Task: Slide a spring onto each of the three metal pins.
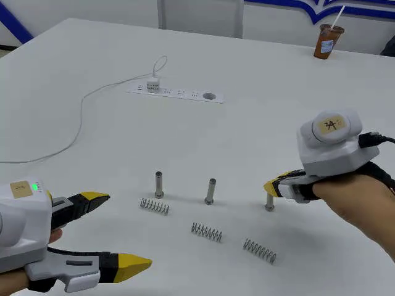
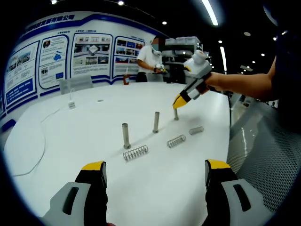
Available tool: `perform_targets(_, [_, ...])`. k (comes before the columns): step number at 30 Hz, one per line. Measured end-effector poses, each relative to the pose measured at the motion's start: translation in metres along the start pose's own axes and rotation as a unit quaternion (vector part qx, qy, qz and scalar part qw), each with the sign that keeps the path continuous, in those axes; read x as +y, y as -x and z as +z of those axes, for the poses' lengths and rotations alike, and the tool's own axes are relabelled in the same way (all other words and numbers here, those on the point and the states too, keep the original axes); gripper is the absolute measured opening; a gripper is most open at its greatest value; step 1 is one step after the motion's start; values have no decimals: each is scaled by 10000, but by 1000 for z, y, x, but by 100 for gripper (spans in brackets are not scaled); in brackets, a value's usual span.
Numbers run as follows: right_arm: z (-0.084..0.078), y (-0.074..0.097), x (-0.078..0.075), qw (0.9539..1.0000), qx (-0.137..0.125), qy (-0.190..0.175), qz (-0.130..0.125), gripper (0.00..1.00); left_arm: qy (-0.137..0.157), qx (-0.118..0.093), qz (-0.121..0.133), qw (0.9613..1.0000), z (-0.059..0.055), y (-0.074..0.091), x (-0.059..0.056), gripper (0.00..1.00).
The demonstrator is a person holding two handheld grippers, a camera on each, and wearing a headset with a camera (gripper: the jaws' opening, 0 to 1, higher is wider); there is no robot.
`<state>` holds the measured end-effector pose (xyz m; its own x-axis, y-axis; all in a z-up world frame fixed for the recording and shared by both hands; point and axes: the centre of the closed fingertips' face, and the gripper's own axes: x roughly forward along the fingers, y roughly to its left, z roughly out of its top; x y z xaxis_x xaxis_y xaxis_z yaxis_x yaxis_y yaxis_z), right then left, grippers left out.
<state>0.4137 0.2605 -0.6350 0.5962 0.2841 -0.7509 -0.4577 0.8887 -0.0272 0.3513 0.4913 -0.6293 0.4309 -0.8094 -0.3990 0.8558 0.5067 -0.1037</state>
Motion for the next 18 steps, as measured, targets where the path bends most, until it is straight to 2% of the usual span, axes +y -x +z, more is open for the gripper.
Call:
perform_targets(10, [-10, 8, 4, 10000, 2, -63, 33, 9, -19, -3, -5, 10000, 1, 0, 0, 88])
perform_targets(18, [-11, 8, 5, 9999, 8, -94, 65, 9, -29, 15, -28, 10000, 2, -2, -3, 88])
